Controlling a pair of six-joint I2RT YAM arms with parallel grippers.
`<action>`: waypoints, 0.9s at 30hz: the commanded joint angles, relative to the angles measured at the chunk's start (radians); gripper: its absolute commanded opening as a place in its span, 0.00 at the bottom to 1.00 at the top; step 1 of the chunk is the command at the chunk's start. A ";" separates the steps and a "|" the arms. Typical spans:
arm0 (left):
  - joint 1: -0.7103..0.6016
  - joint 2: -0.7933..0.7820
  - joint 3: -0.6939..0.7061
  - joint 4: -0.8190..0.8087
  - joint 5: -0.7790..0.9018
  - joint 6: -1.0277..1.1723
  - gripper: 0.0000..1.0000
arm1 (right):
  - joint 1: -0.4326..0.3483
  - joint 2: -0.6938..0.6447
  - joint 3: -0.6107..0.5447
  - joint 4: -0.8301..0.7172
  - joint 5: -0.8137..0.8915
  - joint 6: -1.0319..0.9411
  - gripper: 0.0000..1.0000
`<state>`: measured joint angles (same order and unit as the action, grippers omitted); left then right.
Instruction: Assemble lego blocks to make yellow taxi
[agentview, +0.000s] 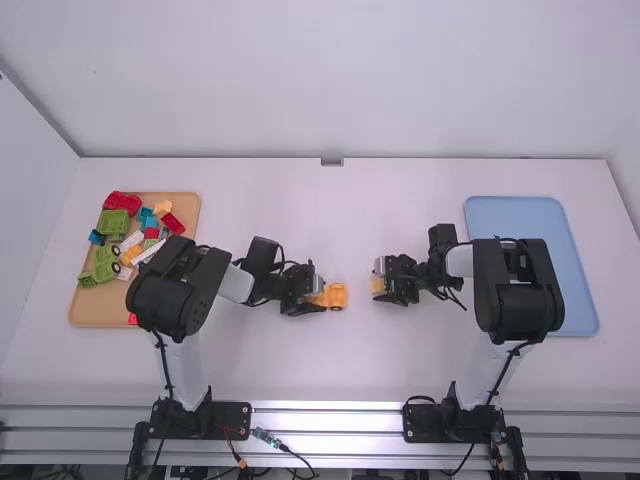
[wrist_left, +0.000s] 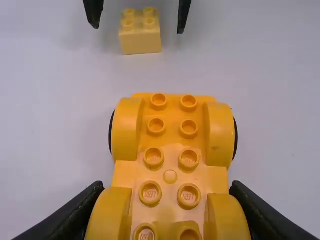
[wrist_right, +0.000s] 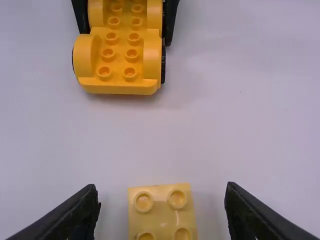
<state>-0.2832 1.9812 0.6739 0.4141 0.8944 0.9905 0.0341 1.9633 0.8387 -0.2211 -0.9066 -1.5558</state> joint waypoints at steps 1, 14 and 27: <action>0.002 0.017 -0.016 -0.019 -0.098 0.054 0.40 | -0.002 0.013 0.011 -0.008 -0.019 -0.029 0.67; -0.004 0.017 -0.103 0.144 -0.098 0.047 0.42 | -0.047 0.095 0.013 0.046 -0.149 -0.052 0.69; -0.003 0.017 -0.043 0.020 -0.099 0.012 0.39 | -0.051 0.095 0.014 0.047 -0.143 -0.058 0.67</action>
<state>-0.2836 1.9800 0.6453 0.4599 0.8989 0.9630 -0.0208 2.0438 0.8387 -0.1707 -1.0336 -1.6062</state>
